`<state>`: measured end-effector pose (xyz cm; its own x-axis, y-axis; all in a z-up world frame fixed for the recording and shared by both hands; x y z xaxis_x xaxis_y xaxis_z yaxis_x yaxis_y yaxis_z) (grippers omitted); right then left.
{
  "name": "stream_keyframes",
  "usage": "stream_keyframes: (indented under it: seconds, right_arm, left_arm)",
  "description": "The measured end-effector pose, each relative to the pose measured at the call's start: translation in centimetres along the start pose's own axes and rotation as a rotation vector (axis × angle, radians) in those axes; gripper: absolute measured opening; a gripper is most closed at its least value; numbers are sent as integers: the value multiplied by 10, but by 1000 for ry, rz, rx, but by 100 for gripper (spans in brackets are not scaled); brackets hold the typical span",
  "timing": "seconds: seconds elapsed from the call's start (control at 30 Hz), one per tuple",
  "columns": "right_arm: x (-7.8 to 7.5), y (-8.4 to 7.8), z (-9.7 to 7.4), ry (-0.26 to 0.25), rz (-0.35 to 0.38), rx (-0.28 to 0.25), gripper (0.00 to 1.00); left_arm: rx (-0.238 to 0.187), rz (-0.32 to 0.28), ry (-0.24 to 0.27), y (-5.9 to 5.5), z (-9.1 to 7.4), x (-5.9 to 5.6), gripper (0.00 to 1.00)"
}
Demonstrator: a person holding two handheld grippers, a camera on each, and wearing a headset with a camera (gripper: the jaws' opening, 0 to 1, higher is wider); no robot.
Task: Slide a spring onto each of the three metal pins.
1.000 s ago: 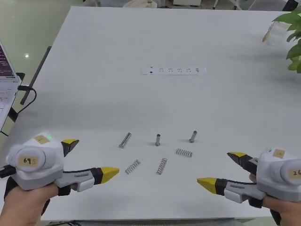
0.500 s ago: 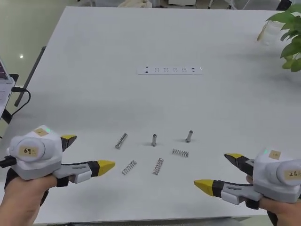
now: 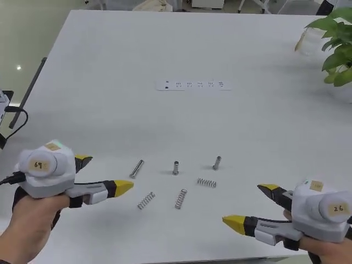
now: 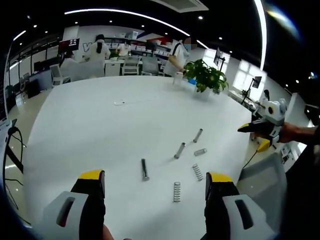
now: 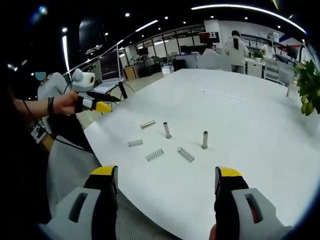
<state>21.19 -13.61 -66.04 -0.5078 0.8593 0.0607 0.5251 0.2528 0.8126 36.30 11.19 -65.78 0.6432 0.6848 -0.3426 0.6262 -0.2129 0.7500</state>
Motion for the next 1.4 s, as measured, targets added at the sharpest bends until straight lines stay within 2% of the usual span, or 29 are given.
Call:
stream_keyframes:
  seconds: [0.4, 0.57, 0.83, 1.4]
  right_arm:
    - [-3, -4, 0, -3, 7, 10, 78]
    - [-4, -5, -1, -6, 9, 15, 78]
    - [-6, -6, -1, -10, 15, 18, 77]
    - [-2, -9, 3, -5, 27, 25, 74]
  left_arm:
    - [49, 17, -18, -1, 29, 7, 78]
    - [83, 27, -29, -7, 45, 8, 77]
    - [107, 15, -43, -10, 66, 9, 75]
    - [156, -8, -33, -24, 99, 21, 64]
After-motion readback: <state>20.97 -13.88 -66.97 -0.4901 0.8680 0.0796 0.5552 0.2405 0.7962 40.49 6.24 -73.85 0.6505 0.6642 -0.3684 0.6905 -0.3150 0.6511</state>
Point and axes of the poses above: the centre of the closed fingertips' face, and the gripper's own axes: z roughly forward along the fingers, x roughly to its left, y roughly out of its top, the point moved 1 cm from there along -z, roughly backward along the fingers, and after that the axes turned 11 degrees about -z, right-handed, at the moved point
